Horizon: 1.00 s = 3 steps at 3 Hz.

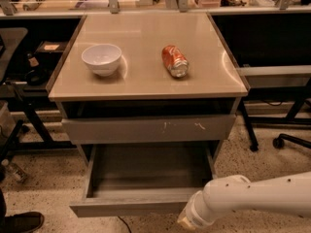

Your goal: Close middle drawer

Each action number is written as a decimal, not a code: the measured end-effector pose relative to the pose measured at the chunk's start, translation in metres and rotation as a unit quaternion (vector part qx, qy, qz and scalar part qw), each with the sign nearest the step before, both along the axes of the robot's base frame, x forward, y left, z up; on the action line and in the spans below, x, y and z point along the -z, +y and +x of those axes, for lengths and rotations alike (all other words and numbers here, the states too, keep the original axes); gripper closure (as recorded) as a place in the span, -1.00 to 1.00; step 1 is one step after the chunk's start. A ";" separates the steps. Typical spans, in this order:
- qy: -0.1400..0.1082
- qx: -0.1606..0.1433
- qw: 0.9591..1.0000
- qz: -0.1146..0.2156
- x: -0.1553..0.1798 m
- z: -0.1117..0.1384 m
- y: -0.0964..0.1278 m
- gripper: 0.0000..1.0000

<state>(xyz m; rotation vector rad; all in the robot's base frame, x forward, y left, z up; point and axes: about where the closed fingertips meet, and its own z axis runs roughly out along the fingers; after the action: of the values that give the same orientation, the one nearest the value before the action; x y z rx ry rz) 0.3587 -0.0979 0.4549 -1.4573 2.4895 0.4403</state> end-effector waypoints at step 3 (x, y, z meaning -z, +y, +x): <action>-0.012 -0.016 1.000 -0.013 0.028 0.034 0.004 0.65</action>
Offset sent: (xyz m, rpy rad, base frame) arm 0.0520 0.0073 -0.0374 -0.0382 -0.0427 0.0506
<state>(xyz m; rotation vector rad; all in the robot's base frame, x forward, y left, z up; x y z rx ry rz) 0.3927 -0.0940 0.4266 -1.5054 2.4665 0.3954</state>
